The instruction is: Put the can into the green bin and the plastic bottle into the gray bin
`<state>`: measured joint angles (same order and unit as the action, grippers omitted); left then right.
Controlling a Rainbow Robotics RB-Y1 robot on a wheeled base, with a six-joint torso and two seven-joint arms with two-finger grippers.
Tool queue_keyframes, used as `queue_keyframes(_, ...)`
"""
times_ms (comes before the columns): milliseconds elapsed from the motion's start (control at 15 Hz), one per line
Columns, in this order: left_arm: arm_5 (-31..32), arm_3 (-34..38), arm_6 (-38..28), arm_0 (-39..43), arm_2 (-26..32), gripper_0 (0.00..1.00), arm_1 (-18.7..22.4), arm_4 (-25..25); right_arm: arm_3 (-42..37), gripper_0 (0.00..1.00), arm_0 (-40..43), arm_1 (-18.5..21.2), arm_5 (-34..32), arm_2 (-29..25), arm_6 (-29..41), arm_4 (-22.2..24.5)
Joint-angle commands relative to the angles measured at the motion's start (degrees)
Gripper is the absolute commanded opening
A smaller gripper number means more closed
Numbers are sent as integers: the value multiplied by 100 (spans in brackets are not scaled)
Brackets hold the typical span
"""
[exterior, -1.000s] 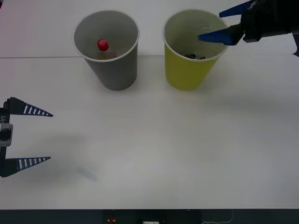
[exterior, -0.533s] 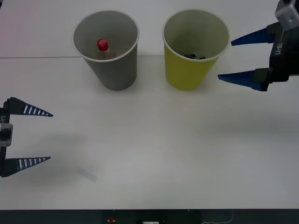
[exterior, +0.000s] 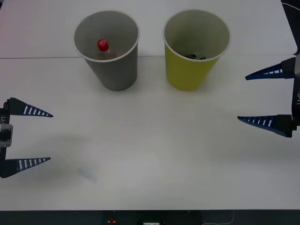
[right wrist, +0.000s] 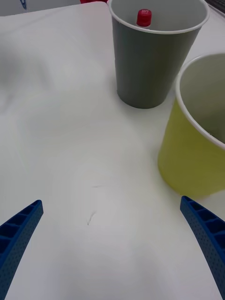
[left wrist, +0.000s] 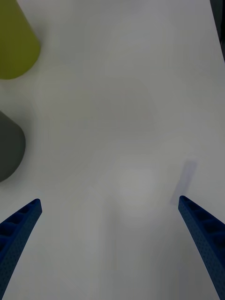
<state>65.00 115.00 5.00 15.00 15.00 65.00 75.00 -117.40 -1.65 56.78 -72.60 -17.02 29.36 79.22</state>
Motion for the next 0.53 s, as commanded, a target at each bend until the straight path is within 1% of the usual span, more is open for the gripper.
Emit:
queue_keyframes(67, 0, 0, 0, 0, 0, 100, 0, 0, -72, 100, 464, -9, -254, -258, -528, -38)
queue_keyframes(267, 0, 0, 0, 0, 0, 100, 0, 0, -72, 100, 816, -1, -298, -319, -1011, -91)
queue_keyframes(400, 0, 0, 0, 0, 0, 100, 0, 0, -72, 100, 974, -9, -298, -319, -1108, -117)
queue_keyframes(533, 0, 0, 0, 0, 0, 100, 0, 0, -81, 100, 1044, -150, -342, -310, -1160, -126)
